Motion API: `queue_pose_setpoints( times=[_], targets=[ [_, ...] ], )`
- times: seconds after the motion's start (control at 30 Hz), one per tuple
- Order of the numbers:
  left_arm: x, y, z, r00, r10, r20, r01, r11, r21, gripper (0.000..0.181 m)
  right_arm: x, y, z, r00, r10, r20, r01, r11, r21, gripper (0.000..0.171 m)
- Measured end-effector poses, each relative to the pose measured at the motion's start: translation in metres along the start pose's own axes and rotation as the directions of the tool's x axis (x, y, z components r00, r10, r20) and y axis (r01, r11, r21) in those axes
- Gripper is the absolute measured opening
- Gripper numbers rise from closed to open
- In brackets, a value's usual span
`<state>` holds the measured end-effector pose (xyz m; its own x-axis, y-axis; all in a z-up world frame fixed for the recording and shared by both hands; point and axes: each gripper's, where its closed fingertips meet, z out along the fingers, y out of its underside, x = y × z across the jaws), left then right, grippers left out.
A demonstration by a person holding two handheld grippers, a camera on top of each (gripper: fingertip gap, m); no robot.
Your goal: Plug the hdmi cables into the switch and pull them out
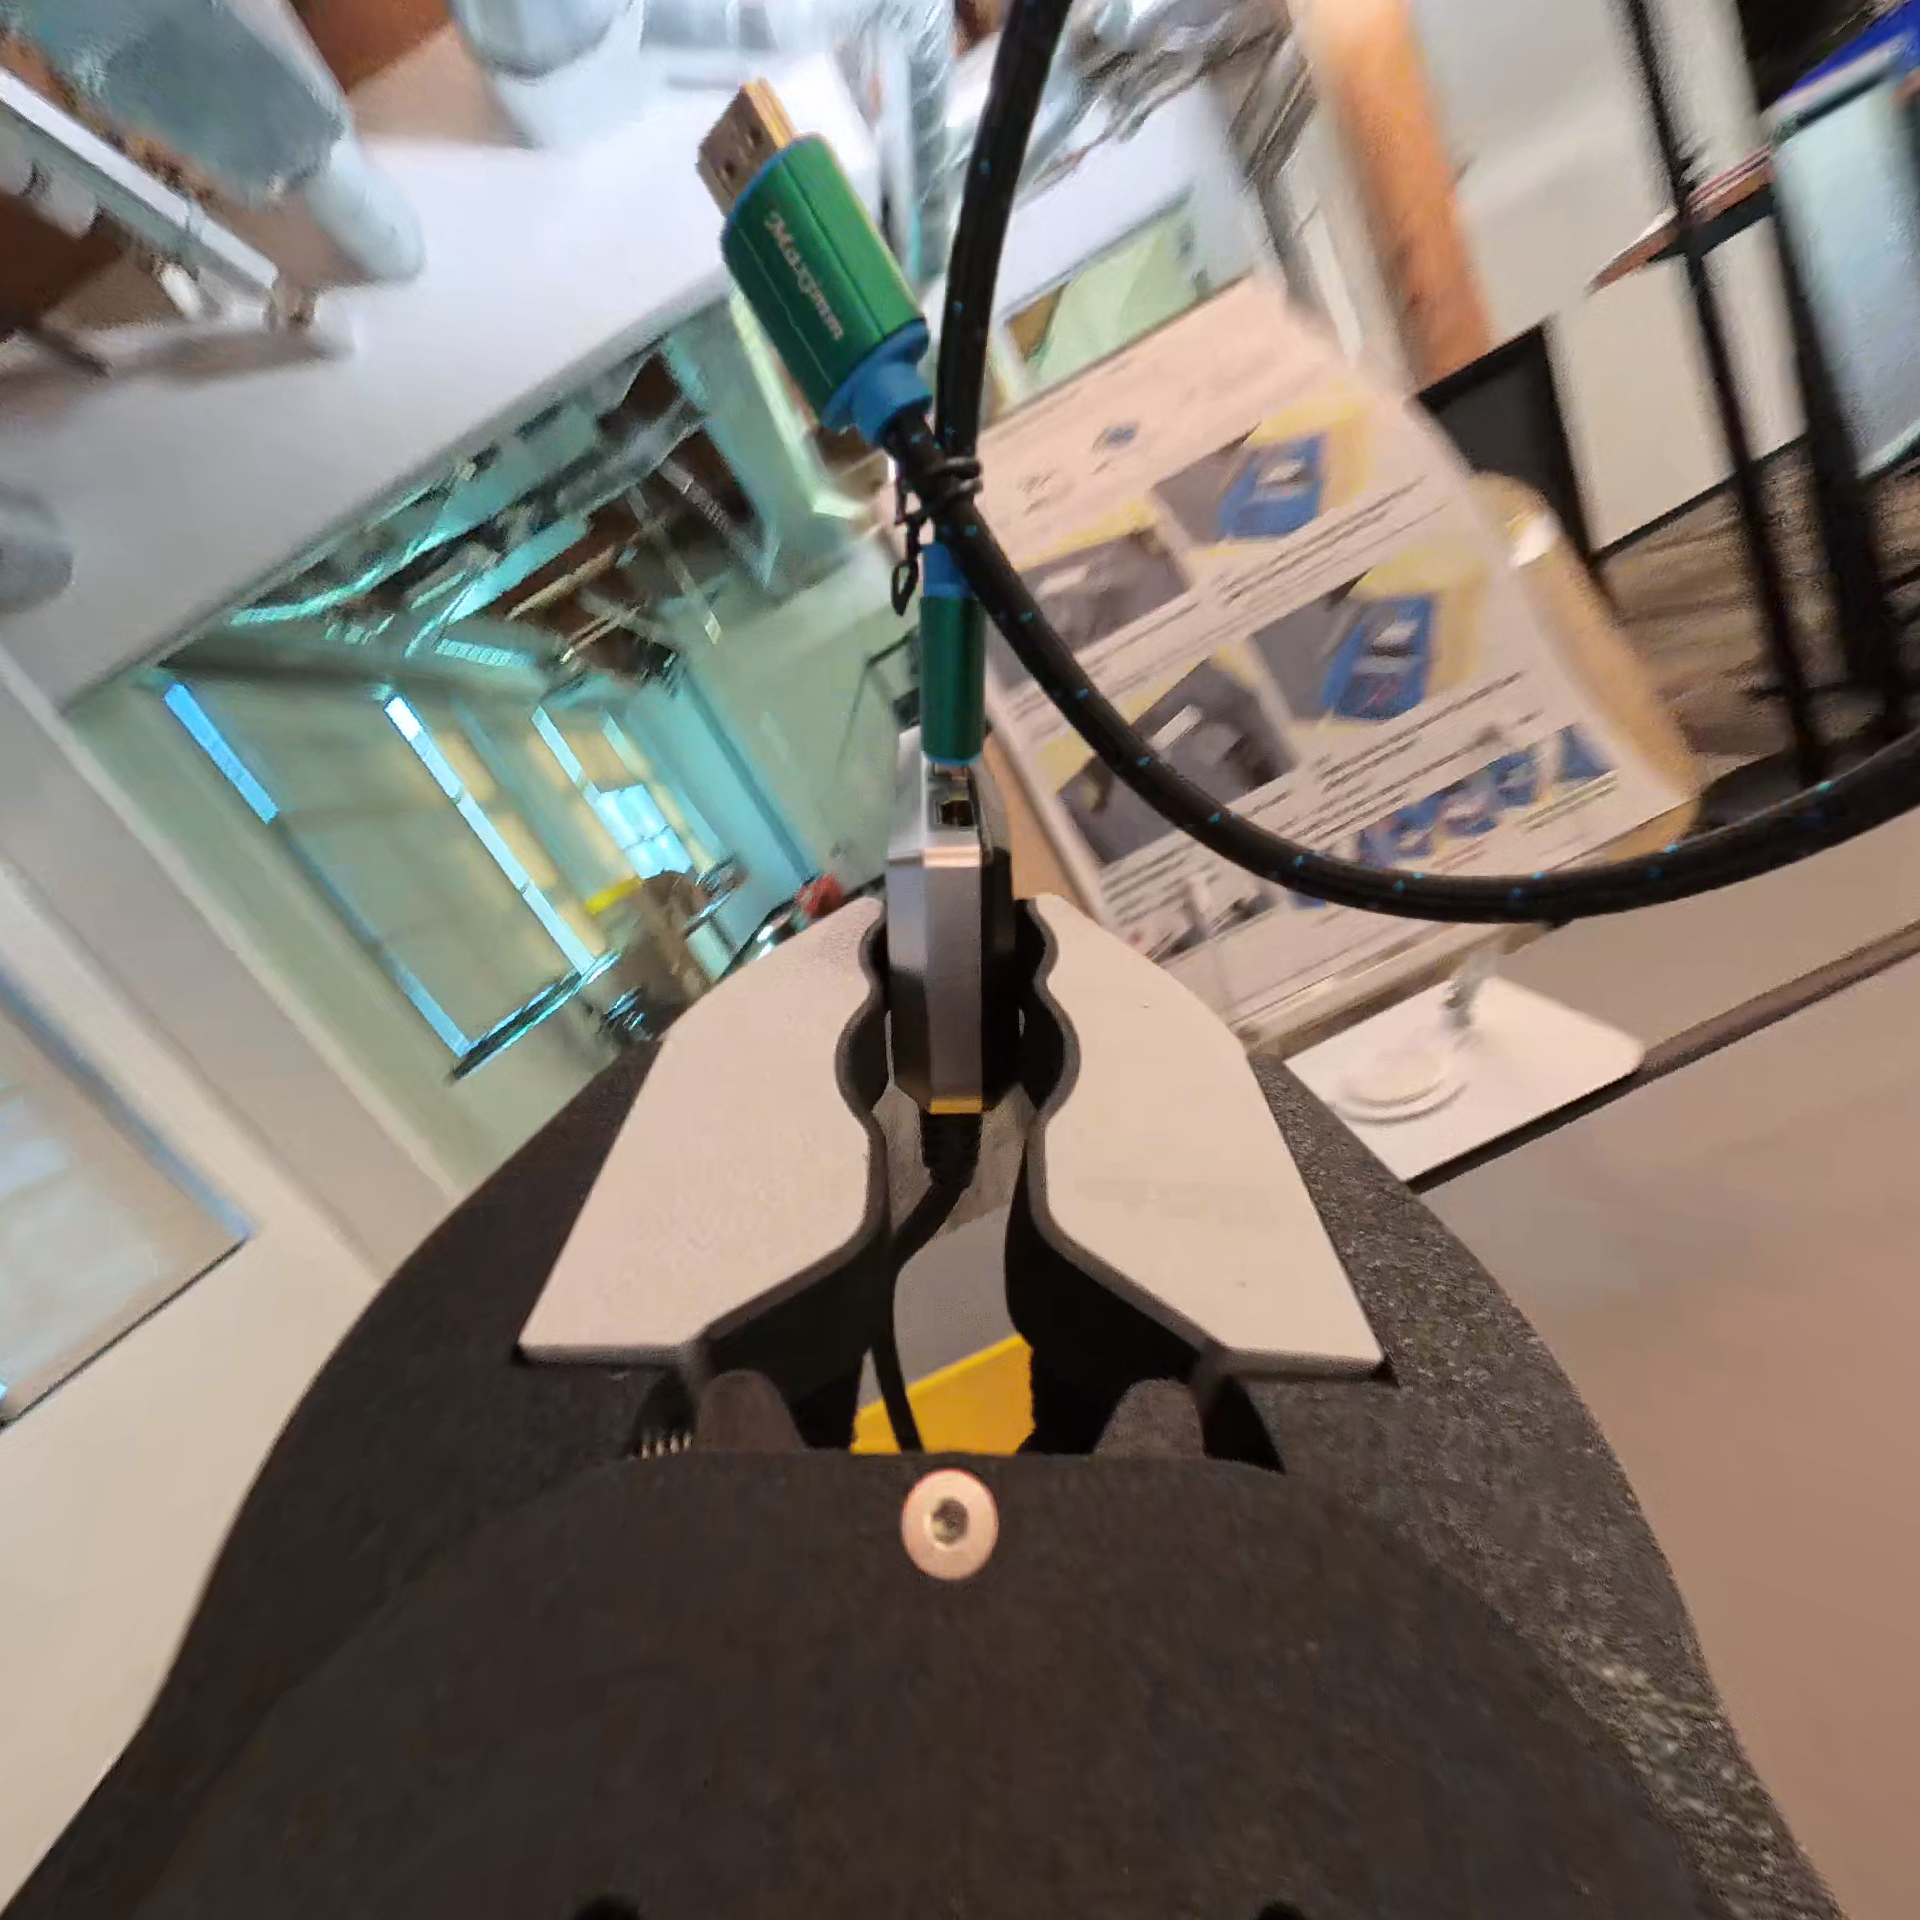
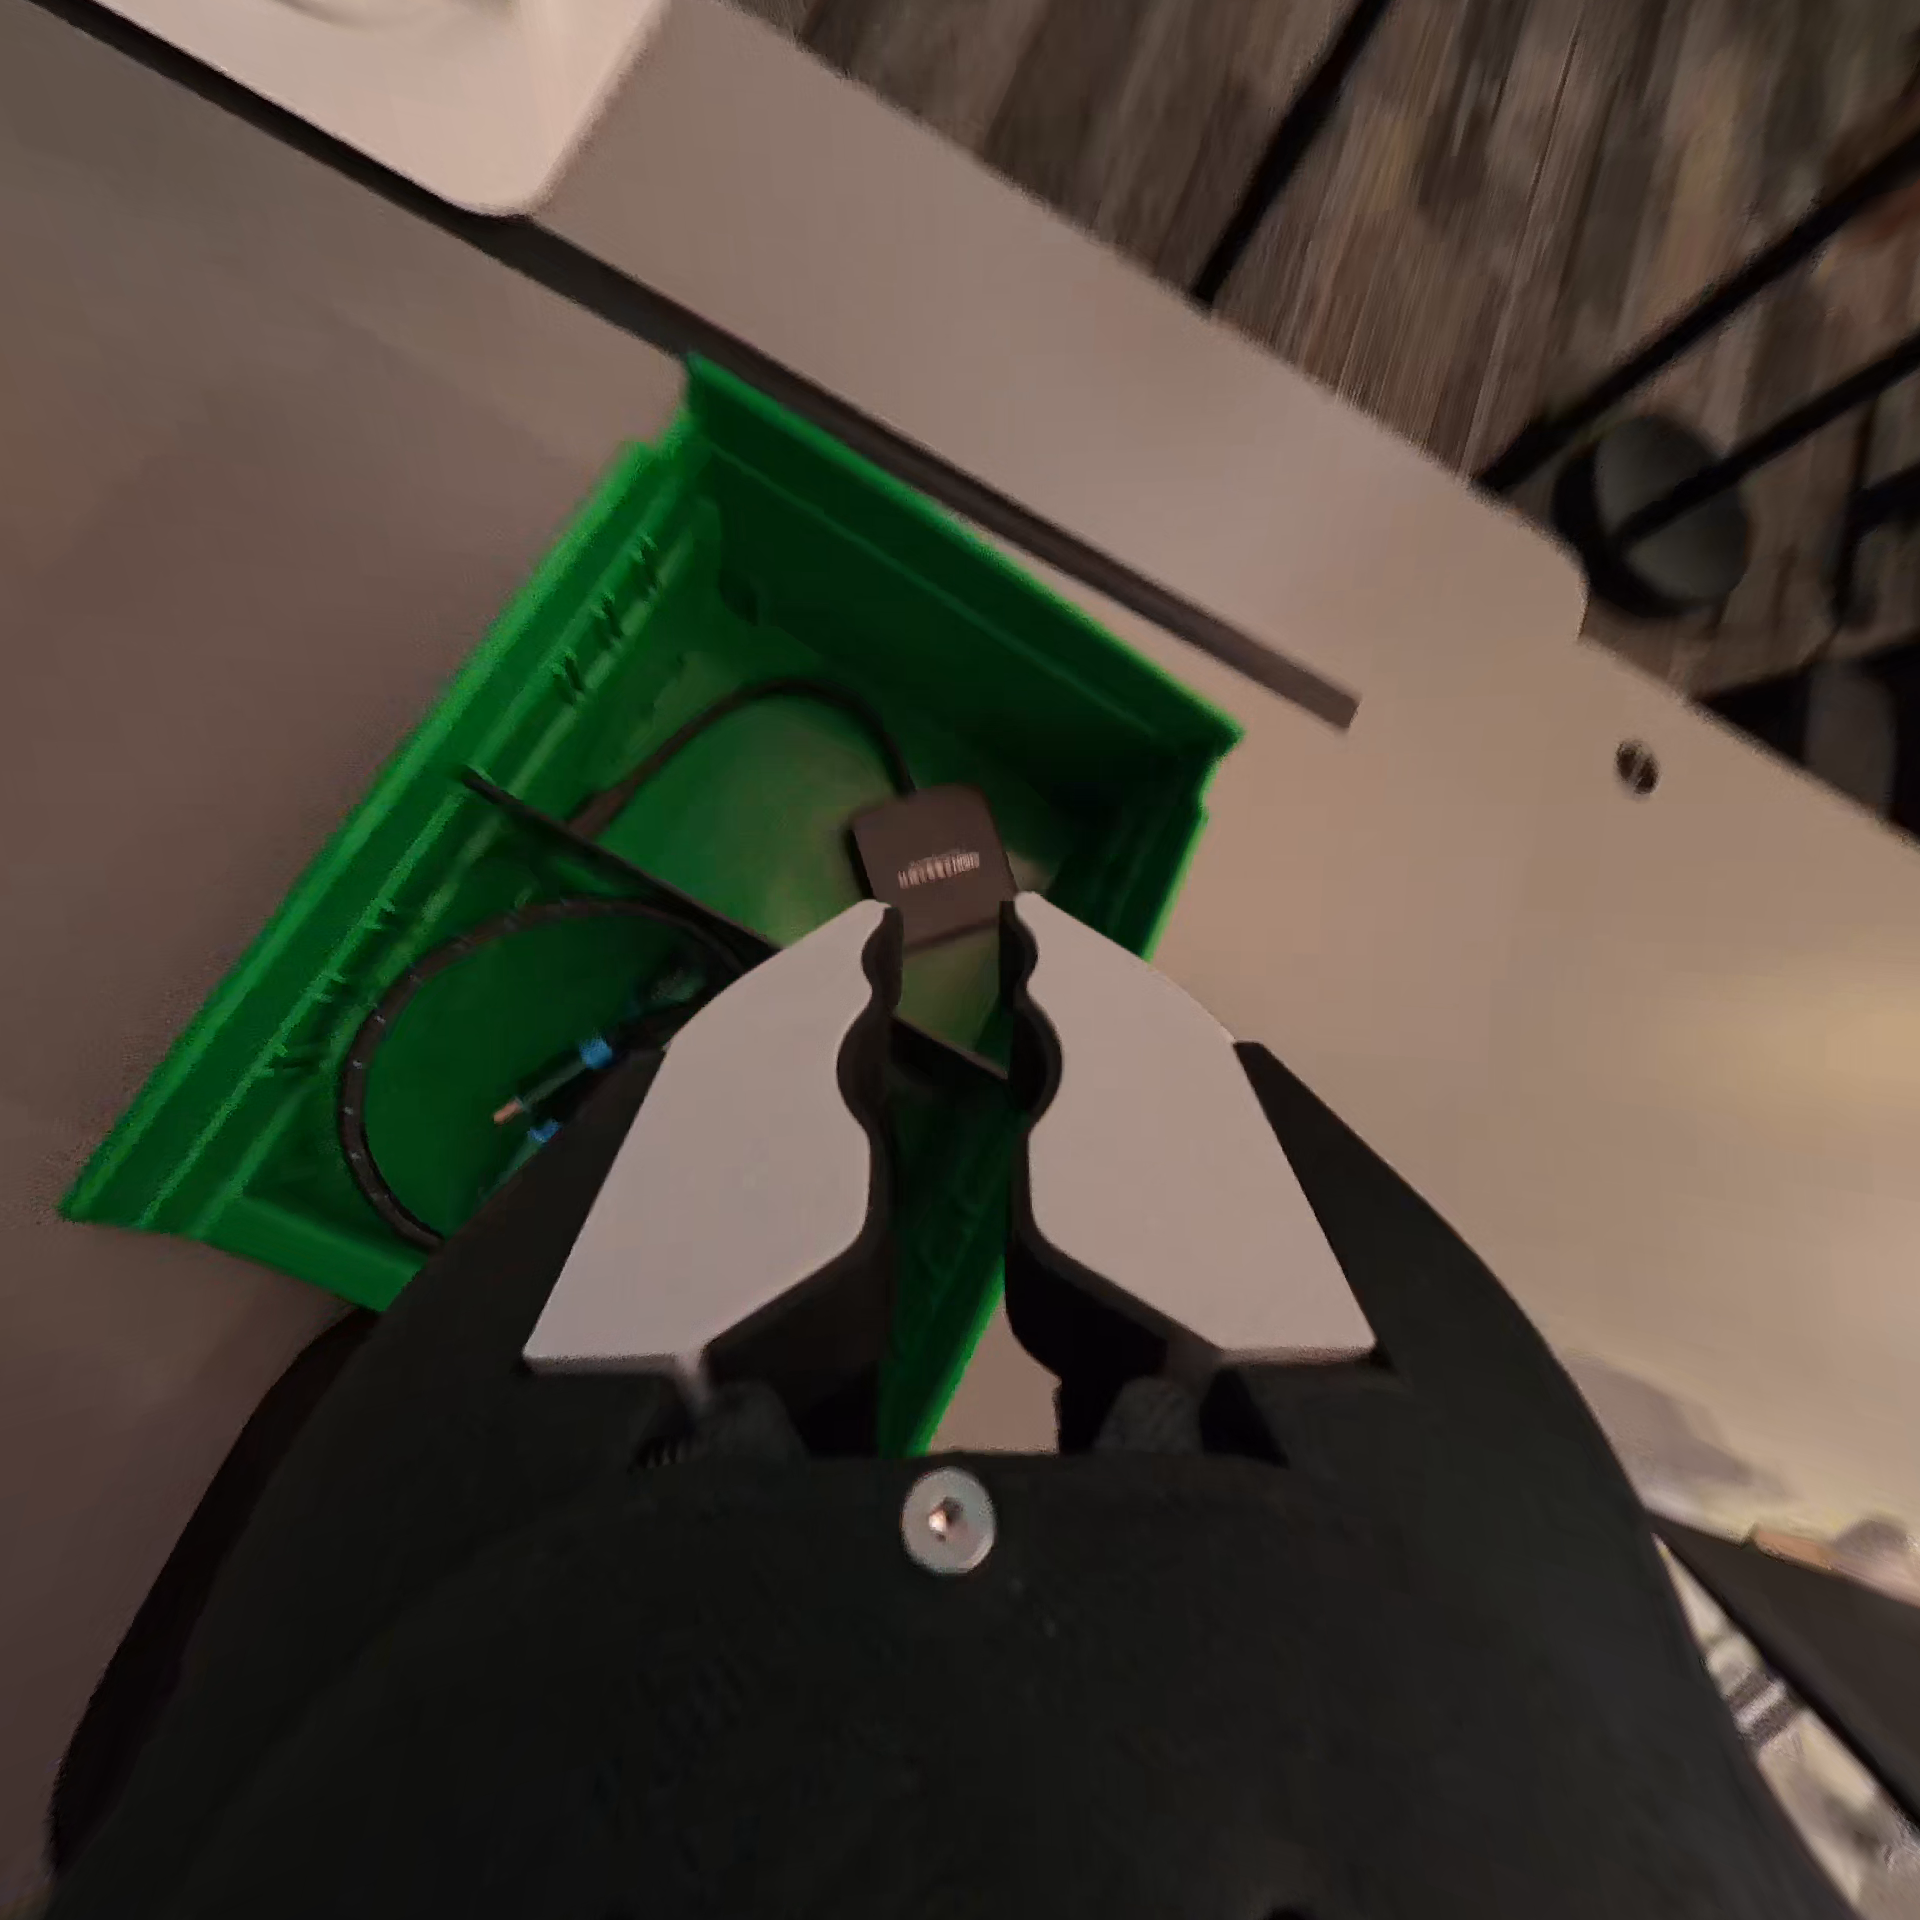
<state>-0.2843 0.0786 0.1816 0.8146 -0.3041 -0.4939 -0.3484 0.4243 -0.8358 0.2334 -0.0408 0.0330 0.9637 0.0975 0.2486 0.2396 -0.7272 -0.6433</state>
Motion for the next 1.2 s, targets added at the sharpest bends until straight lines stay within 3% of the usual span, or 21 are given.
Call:
queue_pose_setpoints(
  times=[0.13, 0.2, 0.3, 0.37, 0.43, 0.57, 0.73, 0.87, 1.03, 1.2],
  targets=[
    [0.048, -0.036, -0.012, 0.975, 0.126, -0.184, -0.098, 0.984, 0.152, 0.021, -0.059, -0.061, -0.024, 0.969, -0.241, 0.059, 0.211, 0.925, 0.315, 0.020],
    [0.075, -0.050, -0.016, 0.948, 0.192, -0.254, -0.142, 0.969, 0.204, 0.020, -0.112, -0.090, -0.045, 0.903, -0.414, 0.113, 0.296, 0.792, 0.534, 0.022],
    [0.115, -0.071, -0.024, 0.900, 0.279, -0.335, -0.190, 0.943, 0.274, 0.021, -0.190, -0.109, -0.080, 0.757, -0.644, 0.106, 0.327, 0.514, 0.793, 0.023],
    [0.137, -0.085, -0.032, 0.871, 0.331, -0.363, -0.220, 0.924, 0.314, 0.021, -0.229, -0.108, -0.093, 0.679, -0.729, 0.085, 0.313, 0.393, 0.865, 0.023],
    [0.154, -0.095, -0.041, 0.847, 0.377, -0.374, -0.253, 0.905, 0.341, 0.021, -0.246, -0.110, -0.097, 0.670, -0.741, 0.041, 0.313, 0.332, 0.890, 0.029],
    [0.164, -0.107, -0.052, 0.836, 0.406, -0.370, -0.278, 0.893, 0.353, 0.021, -0.252, -0.113, -0.099, 0.678, -0.734, 0.022, 0.303, 0.308, 0.902, 0.037],
    [0.173, -0.121, -0.067, 0.819, 0.388, -0.423, -0.199, 0.883, 0.425, 0.021, -0.243, -0.117, -0.124, 0.720, -0.694, -0.008, 0.233, 0.231, 0.945, 0.045],
    [0.139, -0.132, -0.070, 0.900, 0.332, -0.284, -0.193, 0.885, 0.424, 0.021, -0.239, -0.115, -0.136, 0.728, -0.684, -0.051, 0.230, 0.174, 0.958, 0.045],
    [0.065, -0.146, -0.093, 0.987, 0.093, -0.129, -0.020, 0.879, 0.477, 0.021, -0.238, -0.117, -0.119, 0.727, -0.686, 0.016, 0.225, 0.261, 0.939, 0.045],
    [0.042, -0.150, -0.091, 0.986, 0.021, -0.168, 0.062, 0.878, 0.475, 0.021, -0.238, -0.118, -0.093, 0.722, -0.691, 0.015, 0.292, 0.325, 0.899, 0.045]
  ],
)
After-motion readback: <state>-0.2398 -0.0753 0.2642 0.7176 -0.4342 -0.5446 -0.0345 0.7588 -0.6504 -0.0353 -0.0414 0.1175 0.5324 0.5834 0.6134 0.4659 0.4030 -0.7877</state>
